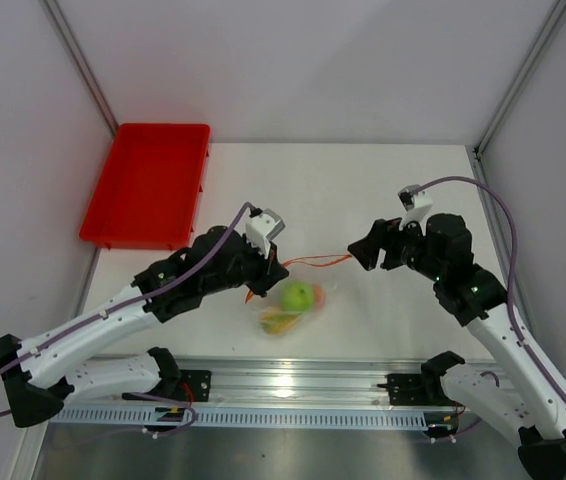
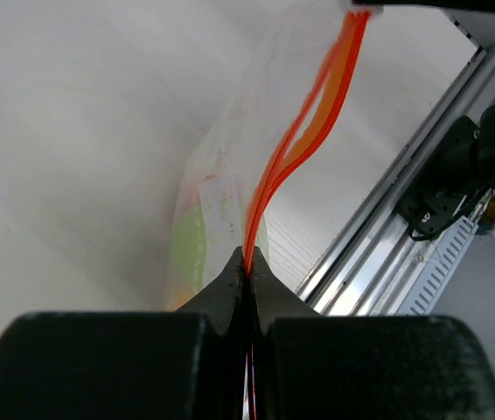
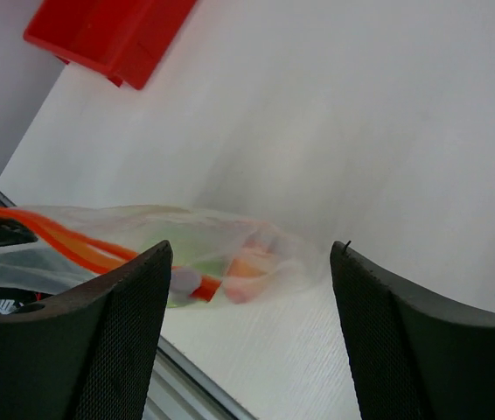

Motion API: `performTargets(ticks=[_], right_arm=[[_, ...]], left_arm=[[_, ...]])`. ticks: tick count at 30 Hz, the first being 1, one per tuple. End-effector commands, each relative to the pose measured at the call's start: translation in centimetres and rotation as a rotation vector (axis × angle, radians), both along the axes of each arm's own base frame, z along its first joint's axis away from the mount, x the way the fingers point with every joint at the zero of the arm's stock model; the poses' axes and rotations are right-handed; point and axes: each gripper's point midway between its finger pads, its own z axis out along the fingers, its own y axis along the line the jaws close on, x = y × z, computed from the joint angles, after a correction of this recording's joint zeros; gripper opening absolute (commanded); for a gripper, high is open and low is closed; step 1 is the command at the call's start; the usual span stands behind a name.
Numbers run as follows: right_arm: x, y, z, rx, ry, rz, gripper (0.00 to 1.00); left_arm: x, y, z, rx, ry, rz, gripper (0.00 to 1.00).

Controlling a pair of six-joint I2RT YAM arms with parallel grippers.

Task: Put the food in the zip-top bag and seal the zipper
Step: Zip the zipper food storage bag at the center of the board.

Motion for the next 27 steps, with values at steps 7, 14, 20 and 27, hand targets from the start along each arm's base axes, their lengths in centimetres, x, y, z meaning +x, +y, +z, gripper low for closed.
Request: performTargets(ticks=[7,14,20,27], right_arm=[[-1.0,0.1,3.9,-0.005,-0.235,0.115,0.77],[-3.7,2.3,4.6,0.031,-0.295,0.323,0.77],[-6.1,4.5,4.6,0.087,-0.309,0.553,0.7],[-7.0,5.4,4.2,0.11,-0.296,0.666,0.66]], left_arm=[[-2.1,-1.1,-2.4,-0.036,0.087,-0.175,0.01],[-2.5,-0.2,-3.1,-0.117,0.119,-0.203,0.01],[-3.5,0.9,-1.5,-0.25,0.179,-0.238,0.0],[-6.1,0.4,0.9,-0.364,0.304,-0.37,0.01]])
